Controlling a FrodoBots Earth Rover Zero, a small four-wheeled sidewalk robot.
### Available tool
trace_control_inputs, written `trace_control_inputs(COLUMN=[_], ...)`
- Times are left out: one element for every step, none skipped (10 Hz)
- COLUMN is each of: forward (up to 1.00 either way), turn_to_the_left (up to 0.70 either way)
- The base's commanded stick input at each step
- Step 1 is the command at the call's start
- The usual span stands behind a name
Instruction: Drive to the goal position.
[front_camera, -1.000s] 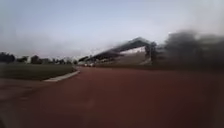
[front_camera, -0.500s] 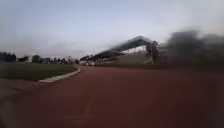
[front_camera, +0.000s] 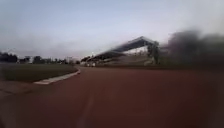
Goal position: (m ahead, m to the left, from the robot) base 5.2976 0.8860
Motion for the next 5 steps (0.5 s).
trace_control_inputs(forward=[0.70, 0.70, 0.70, 0.70, 0.70], turn_to_the_left=[0.00, 0.00, 0.00, 0.00, 0.00])
